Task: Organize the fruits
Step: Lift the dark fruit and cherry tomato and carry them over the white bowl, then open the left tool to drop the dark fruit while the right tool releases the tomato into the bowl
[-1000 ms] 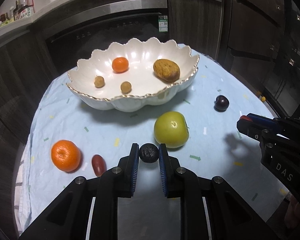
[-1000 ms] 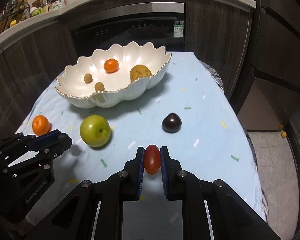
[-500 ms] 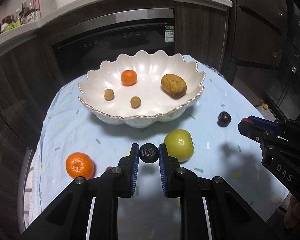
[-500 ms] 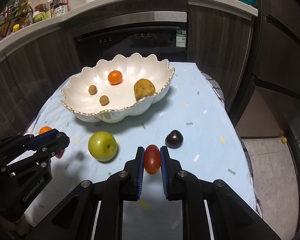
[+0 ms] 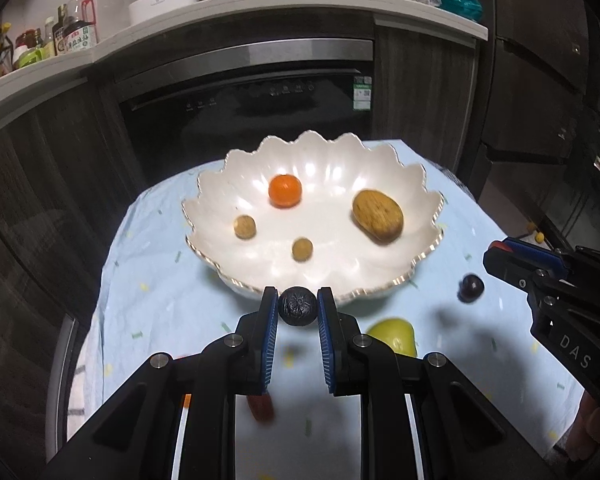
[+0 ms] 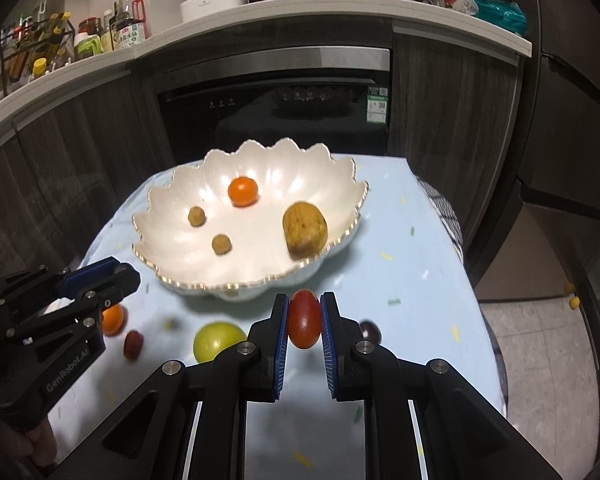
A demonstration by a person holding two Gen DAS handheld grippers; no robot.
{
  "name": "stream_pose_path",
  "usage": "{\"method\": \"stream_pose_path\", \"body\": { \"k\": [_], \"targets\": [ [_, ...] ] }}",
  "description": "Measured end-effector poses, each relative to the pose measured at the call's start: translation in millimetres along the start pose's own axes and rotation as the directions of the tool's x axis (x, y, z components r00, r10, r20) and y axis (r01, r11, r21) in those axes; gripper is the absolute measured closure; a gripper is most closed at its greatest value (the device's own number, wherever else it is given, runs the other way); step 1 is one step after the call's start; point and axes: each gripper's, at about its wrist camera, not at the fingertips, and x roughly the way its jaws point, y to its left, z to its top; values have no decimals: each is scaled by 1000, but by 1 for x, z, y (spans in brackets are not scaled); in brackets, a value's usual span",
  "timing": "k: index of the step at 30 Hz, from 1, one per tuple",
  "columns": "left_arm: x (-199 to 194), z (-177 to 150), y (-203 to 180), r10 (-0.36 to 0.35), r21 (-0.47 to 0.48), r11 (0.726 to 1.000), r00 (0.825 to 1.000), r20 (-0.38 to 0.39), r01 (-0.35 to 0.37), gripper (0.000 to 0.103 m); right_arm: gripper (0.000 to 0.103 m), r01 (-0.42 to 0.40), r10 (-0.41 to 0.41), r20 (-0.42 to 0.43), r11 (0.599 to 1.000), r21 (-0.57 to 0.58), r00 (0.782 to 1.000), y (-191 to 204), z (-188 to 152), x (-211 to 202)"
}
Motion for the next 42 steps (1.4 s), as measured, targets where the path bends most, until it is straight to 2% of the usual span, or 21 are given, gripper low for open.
{"method": "stream_pose_path", "body": {
  "k": [11,18,34,42],
  "targets": [
    [19,29,16,6,-7,1000,1000,12,-6,83,86,-26,27,36,999,-24,999,11,38,20],
    [37,43,29,7,-27,1000,1000,-1,-7,82,86,-40,41,27,999,-23,999,16,53,38],
    [78,52,42,-28,-50,998,998,-62,25,82,86,-79,78,-94,997,-13,992,21,61,89],
    [86,48,42,-39,-63,997,995,-93,33,82,86,-91,88,-147,996,-17,985,24,58,101]
  ]
}}
